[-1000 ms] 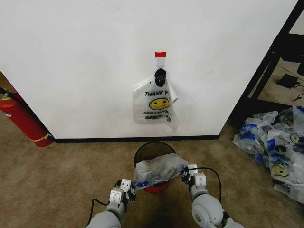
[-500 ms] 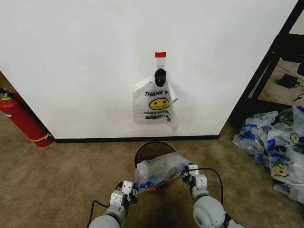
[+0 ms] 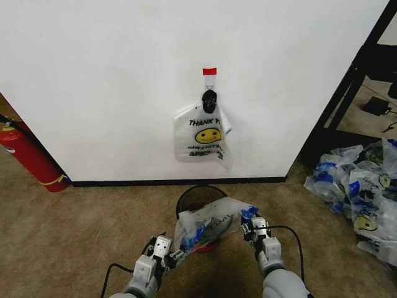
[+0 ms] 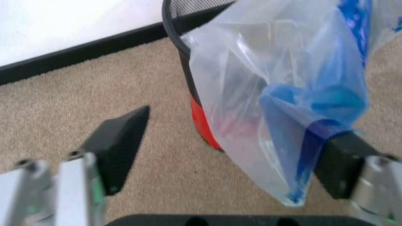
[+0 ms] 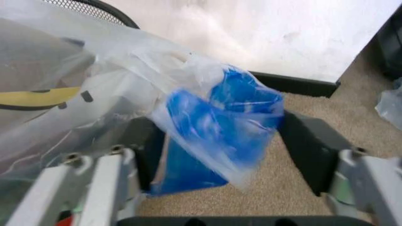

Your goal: Pick up the garbage bag from the wall and place it over the trash bin.

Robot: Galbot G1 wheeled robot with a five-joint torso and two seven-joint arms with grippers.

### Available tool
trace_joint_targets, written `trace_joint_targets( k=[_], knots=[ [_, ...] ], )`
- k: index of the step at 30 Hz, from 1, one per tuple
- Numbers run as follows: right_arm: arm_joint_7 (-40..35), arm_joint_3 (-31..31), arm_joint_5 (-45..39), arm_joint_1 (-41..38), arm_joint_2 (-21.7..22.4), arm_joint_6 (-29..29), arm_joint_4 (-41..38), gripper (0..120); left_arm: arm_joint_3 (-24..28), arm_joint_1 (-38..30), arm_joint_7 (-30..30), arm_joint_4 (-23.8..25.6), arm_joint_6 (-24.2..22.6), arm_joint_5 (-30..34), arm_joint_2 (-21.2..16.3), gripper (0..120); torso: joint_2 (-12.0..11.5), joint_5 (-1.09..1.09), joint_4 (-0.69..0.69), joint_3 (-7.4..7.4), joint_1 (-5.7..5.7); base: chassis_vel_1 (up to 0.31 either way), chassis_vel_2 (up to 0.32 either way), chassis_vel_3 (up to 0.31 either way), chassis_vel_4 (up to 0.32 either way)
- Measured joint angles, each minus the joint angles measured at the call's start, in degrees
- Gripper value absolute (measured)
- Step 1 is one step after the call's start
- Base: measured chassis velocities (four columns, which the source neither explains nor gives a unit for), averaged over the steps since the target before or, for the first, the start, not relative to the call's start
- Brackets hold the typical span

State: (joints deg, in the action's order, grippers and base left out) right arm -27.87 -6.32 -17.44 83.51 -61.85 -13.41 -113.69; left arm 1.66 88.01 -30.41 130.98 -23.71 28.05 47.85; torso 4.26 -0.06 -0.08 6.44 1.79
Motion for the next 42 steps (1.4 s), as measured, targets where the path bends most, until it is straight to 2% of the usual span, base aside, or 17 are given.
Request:
trace_joint_targets(
  k=[2,5,7,11,22,26,28,29,31,32,33,34,35,37,39,41,42],
  knots=[
    [0.1,-0.3,0.6,1.0,-0.1,1.0,-0.3,72,-0.3,1.3,0.2,0.4,0.4,-0.9,-0.2,97,0.0,0.00,0.00,0.00,0.00,0.000,0.000,0.000,0.000],
    [0.5,-0.7,1.0,1.8,-0.2,2.1,-0.7,79,-0.6,2.1,0.2,0.9,0.8,-1.5,-0.2,99,0.0,-0.01,0.00,0.00,0.00,0.000,0.000,0.000,0.000],
    [1.6,-1.2,1.8,3.3,-0.1,4.3,-1.1,90,-1.0,3.1,0.3,1.9,1.3,-2.0,-0.3,100,0.0,-0.01,0.00,0.00,0.00,0.000,0.000,0.000,0.000],
    [2.2,-1.6,3.1,4.6,-0.2,6.4,-1.6,98,-1.6,3.9,0.3,3.3,1.6,-2.8,-0.6,100,0.0,-0.01,0.00,0.00,0.00,0.000,0.000,0.000,0.000],
    [4.2,-5.3,7.3,10.3,0.2,14.2,-4.3,100,-5.1,8.1,0.2,8.7,2.8,-4.6,-2.8,100,0.0,-0.01,0.00,0.00,0.00,0.000,0.000,0.000,0.000],
    [7.7,-7.6,9.5,13.1,0.7,19.7,-4.6,100,-6.1,7.6,-0.8,10.8,1.5,-3.6,-4.4,100,0.0,0.01,0.02,0.00,0.00,0.000,0.000,0.000,0.000],
    [9.9,-9.3,10.2,14.2,0.6,22.9,-5.0,100,-6.6,4.2,-1.0,11.1,0.4,-0.5,-5.2,100,0.0,-0.02,0.01,0.00,0.00,0.000,0.000,0.000,0.000],
    [11.3,-10.1,10.3,14.4,0.4,24.5,-5.4,100,-7.2,1.2,-1.2,11.1,-0.9,3.0,-5.8,100,0.0,-0.03,-0.04,0.00,0.00,0.000,0.000,0.000,0.000],
    [11.7,-10.2,10.3,14.3,0.4,25.0,-5.5,100,-7.4,0.4,-1.3,11.1,-1.4,4.1,-5.9,100,0.0,-0.04,-0.05,0.00,0.00,0.000,0.000,0.000,0.000],
    [13.0,-10.0,9.9,13.2,0.7,26.3,-5.7,100,-8.9,-1.3,-1.3,11.1,-3.0,7.3,-6.3,100,0.0,-0.03,-0.07,0.01,0.00,0.000,0.000,0.000,0.000],
    [13.4,-9.9,9.7,12.6,0.9,26.7,-5.7,100,-9.4,-1.7,-1.3,11.0,-3.4,8.2,-6.4,100,0.0,-0.01,-0.05,0.01,0.00,0.000,0.000,0.000,0.000],
    [14.8,-9.7,9.2,11.1,1.2,28.2,-5.8,100,-10.5,-3.7,-1.3,10.1,-4.6,11.5,-6.6,100,0.0,0.06,0.10,0.00,0.00,0.000,0.000,0.000,0.000],
    [16.3,-10.2,9.1,10.9,1.0,30.1,-6.1,100,-10.3,-7.4,-1.3,8.0,-6.1,15.6,-7.0,100,0.0,0.02,0.11,0.01,0.00,0.000,0.000,0.000,0.000],
    [17.9,-11.6,8.5,11.7,0.0,32.0,-7.1,100,-8.5,-14.5,-1.2,3.9,-8.0,21.2,-7.1,100,0.0,-0.08,-0.02,0.01,0.01,0.000,0.000,0.000,0.000],
    [18.3,-11.9,8.3,11.8,-0.2,32.4,-7.3,100,-8.2,-16.3,-1.2,3.0,-8.4,22.5,-7.0,100,0.0,-0.08,-0.05,0.01,0.01,0.000,0.000,0.000,0.000],
    [19.4,-14.0,8.0,12.5,-1.5,33.7,-8.4,100,-5.7,-25.6,-1.1,-1.7,-10.5,28.5,-6.5,100,0.0,0.04,-0.03,0.01,0.01,0.000,0.000,0.000,0.000],
    [19.6,-15.0,8.1,12.9,-2.1,34.0,-8.9,100,-4.0,-29.7,-0.7,-3.9,-11.3,30.1,-6.2,100,0.0,-0.01,-0.03,0.01,0.00,0.000,0.000,0.000,0.000]
  ],
)
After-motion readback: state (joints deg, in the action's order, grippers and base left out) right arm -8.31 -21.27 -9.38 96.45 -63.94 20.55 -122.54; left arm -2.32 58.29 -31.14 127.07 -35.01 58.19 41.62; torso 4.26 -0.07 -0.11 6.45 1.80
